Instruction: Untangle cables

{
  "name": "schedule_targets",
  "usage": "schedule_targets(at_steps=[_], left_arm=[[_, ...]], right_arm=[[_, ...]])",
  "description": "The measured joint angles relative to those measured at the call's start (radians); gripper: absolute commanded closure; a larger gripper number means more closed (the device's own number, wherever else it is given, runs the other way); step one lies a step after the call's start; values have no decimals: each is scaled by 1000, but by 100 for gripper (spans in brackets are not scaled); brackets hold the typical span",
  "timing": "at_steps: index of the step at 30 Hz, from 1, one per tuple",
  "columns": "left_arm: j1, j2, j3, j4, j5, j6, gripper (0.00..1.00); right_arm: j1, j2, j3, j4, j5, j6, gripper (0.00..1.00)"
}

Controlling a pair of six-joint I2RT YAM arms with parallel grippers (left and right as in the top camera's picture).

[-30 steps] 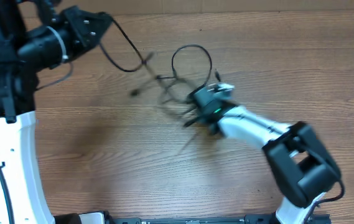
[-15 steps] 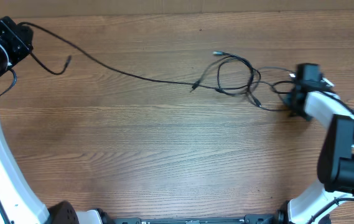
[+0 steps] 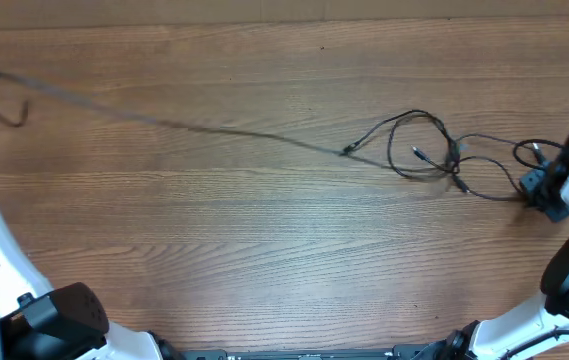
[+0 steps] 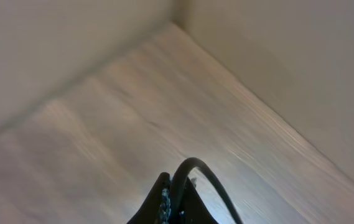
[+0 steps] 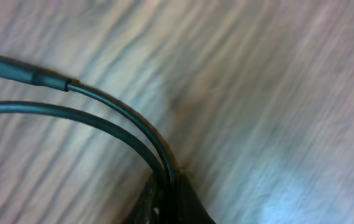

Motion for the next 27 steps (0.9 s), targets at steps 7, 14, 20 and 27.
schedule_targets(at_steps=[7, 14, 20, 27], left_arm=[[208, 0, 0, -1, -42, -3, 96], [243, 0, 0, -33, 128, -23, 96], [43, 1, 0, -35, 244, 18, 96], [-257, 15, 0, 0, 245, 267, 96]], right_arm=[[-60, -3, 4, -26, -35, 0, 96], [-69, -3, 37, -116, -116, -5, 45], [-68, 14, 138, -300, -204, -11, 32], [-56, 15, 352, -480, -290, -10, 29]])
